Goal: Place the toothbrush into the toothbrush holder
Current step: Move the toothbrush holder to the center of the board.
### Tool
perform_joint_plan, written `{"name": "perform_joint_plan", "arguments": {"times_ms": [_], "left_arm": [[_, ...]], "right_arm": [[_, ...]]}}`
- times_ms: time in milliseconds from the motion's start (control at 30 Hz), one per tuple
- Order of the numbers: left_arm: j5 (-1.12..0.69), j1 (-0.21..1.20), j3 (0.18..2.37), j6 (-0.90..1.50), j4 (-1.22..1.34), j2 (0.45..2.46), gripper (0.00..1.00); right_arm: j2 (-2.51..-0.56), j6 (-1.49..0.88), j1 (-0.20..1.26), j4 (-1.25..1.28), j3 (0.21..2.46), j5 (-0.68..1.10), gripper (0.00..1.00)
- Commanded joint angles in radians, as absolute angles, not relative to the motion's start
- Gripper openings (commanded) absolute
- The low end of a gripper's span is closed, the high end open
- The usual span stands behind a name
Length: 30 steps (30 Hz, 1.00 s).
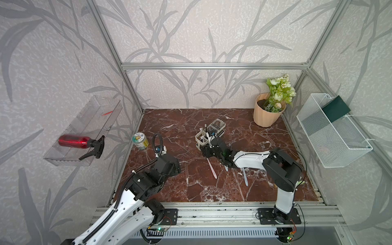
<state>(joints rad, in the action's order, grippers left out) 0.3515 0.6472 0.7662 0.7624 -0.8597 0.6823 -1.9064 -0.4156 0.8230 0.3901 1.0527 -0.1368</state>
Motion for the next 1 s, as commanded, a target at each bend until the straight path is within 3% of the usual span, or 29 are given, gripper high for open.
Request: {"name": "perform_joint_plan", "arguments": {"times_ms": [0,967], "left_arm": [[0.396,0.651,0.75,0.77,-0.882,0.681,0.78],[0.416,0.649,0.753,0.762,-0.877,0.699,0.78]], "right_arm": [[-1.944,-0.414,0.811,0.374,1.093,-0.122,0.73],[-2.137,-0.365,0.715,0.294,1.366,-0.051,0.73]]}}
